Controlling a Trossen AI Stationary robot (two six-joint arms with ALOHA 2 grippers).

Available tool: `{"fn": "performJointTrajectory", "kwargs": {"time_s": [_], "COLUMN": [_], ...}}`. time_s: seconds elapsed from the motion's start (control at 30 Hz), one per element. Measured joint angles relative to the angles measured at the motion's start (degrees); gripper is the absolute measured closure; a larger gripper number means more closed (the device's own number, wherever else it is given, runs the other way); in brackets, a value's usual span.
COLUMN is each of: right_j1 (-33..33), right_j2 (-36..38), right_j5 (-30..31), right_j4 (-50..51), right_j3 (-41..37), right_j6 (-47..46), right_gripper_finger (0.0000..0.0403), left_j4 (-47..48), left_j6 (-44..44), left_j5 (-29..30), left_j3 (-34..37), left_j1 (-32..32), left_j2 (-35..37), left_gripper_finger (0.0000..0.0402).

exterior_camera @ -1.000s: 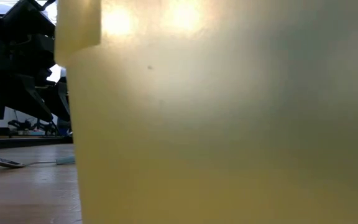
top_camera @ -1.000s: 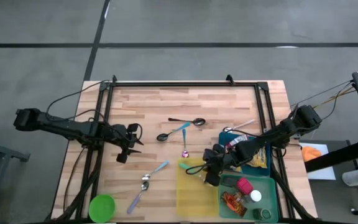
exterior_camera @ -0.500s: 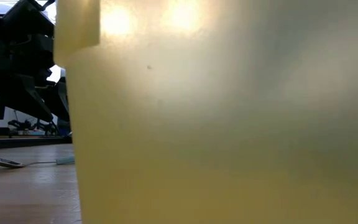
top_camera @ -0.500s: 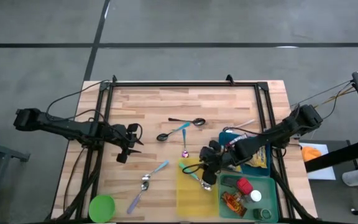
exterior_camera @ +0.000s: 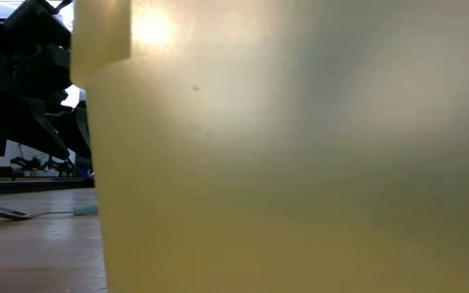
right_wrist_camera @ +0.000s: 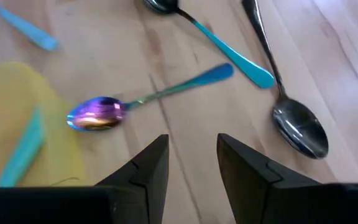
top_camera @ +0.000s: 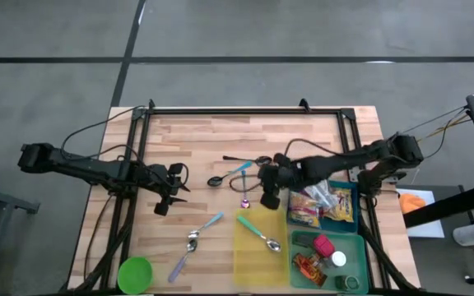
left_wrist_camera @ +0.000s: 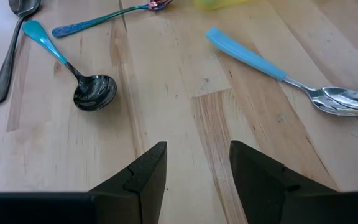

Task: Pick & Place Food Item
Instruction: Put the black spoon into the yellow bin

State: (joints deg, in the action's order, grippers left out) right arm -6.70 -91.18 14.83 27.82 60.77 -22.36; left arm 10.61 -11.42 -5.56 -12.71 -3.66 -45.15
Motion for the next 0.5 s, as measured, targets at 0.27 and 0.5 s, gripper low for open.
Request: {"fn": "performJointTrajectory", "kwargs": {"time_s": [0.27, 0.5], "right_j1": [9.6, 13.3], "right_j2": [0.0, 0.0], "right_j5": [-2.3, -3.7], "right_j4": [-0.1, -6.3], "right_j3": [-4.4, -7.5], "right_j6": [-17.0, -23.3], "right_gripper_finger": [0.0268, 0.0268], "left_j4": [0.0, 0.0], "left_j6": [0.0, 0.0], "left_j5": [0.0, 0.0], "left_j3": [0.0, 0.0], "left_j1": [0.0, 0.0], "left_j2": [0.0, 0.0], "left_gripper_finger": [0.0228, 0.0228]}}
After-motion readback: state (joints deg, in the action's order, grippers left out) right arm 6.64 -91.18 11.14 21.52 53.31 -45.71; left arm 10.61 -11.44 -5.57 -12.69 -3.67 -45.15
